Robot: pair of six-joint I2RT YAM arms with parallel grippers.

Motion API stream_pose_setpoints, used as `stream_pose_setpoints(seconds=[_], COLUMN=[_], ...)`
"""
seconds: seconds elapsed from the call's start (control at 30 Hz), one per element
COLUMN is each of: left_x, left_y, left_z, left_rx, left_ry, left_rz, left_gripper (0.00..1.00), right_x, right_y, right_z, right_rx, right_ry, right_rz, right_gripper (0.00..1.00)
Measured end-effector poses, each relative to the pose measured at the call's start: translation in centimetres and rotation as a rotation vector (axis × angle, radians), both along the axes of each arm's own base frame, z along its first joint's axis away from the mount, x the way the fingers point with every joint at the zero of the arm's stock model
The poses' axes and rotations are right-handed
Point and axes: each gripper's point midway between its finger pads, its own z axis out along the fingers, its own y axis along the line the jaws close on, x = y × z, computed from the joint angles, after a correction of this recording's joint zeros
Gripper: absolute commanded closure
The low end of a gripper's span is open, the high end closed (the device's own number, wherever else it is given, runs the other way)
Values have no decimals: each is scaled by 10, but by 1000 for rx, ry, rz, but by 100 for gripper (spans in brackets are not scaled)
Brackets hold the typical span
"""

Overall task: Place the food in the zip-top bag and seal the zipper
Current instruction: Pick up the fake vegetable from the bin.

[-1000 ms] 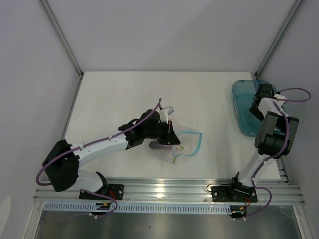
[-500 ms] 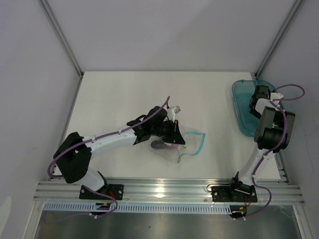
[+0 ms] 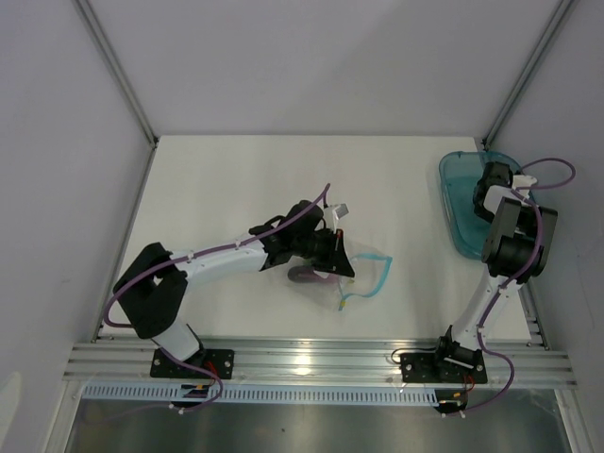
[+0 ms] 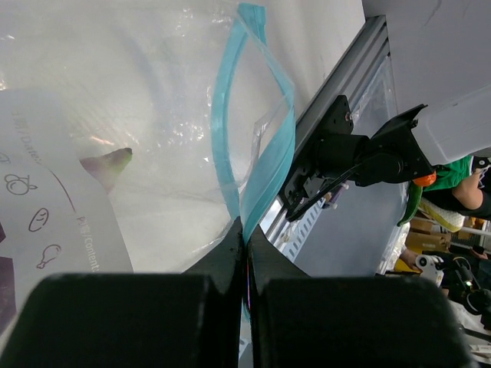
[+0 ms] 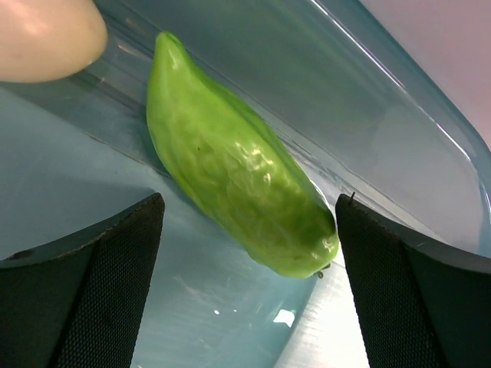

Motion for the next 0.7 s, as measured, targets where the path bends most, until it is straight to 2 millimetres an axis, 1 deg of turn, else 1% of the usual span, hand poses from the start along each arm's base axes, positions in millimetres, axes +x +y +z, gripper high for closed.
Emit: stream_pose_setpoints(seconds=[0.1, 0.2, 0.23, 0.33, 0.37, 0.43, 0.5, 0.53, 0.57, 0.6, 0.7], left_x=[0, 1, 1, 2, 2, 2, 2, 2, 2, 2, 2], left_y=[0, -1, -1, -3, -3, -3, -3, -3, -3, -3, -3], left_z=[-1, 2, 2, 5, 5, 5, 5, 5, 5, 5, 5], left_rx=[0, -4, -6, -11, -12, -12, -11, -11, -11, -12, -12], left_ry=[3, 1, -1, -4, -5, -4, -4, -4, -4, -4, -3], left_rz=[-2, -3, -3, -3, -3, -3, -3, -2, -2, -2, -1], left_gripper=[100, 99, 99, 99, 99, 99, 99, 99, 99, 99, 99], right_x=[1, 3, 3, 1, 1, 3, 3, 3, 4, 5, 5], right_y=[-1, -3, -4, -7, -7, -6, -5, -5, -4, -2, 6], right_z=[0, 0, 0, -1, 0, 1, 1, 1, 1, 2, 4], right_rx=[0, 5, 8, 17, 20, 23, 26, 26, 25, 24, 21], right_ry=[5, 5, 5, 9, 14, 11, 12, 12, 13, 14, 21], right_rz=[4, 8, 9, 12, 15, 19, 22, 22, 23, 28, 37], right_gripper=[11, 18, 30, 52, 54, 65, 71, 76, 79, 84, 91])
